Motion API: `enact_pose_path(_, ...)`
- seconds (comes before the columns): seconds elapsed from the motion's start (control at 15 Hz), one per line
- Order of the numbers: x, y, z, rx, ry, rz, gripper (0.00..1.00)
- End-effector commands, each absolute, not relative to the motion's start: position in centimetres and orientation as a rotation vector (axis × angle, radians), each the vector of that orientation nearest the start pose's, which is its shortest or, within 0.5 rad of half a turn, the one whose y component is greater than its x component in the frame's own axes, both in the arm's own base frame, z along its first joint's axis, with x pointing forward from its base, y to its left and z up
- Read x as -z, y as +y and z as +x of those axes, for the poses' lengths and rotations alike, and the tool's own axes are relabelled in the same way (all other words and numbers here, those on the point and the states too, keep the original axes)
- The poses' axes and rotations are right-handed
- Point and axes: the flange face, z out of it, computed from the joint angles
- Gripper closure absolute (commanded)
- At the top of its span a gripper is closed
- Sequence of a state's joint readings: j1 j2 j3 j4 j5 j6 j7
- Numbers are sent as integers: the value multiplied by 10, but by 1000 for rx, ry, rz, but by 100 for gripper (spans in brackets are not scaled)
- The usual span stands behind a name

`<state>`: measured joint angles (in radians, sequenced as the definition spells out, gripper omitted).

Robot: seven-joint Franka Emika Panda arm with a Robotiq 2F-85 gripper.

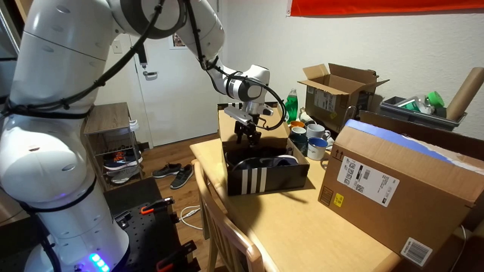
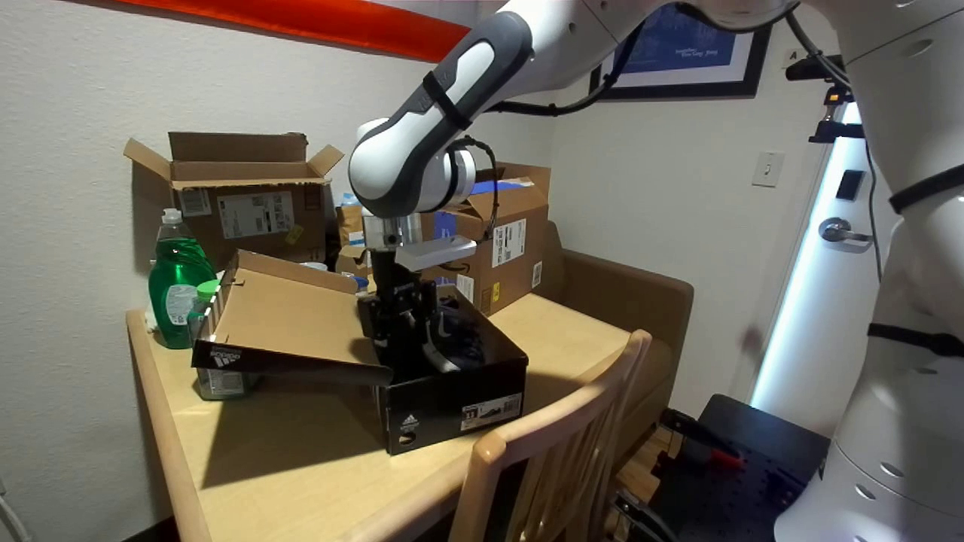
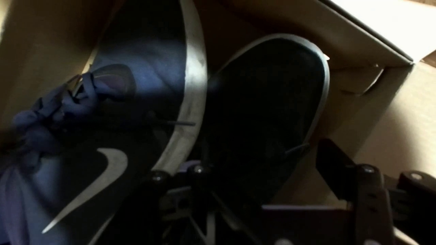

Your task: Remove the shoes from the box

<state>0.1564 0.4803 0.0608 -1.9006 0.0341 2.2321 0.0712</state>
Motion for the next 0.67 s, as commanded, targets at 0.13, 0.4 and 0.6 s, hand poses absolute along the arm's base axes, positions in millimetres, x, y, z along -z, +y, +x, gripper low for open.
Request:
enact_pose_path(0.13, -215, 149, 605, -257, -178, -3102, 0)
enact_pose_path(0.4, -218, 146, 605, -237, -169, -3098, 39)
enact_pose_path(0.6, -220, 145, 605, -215, -168, -3100, 62)
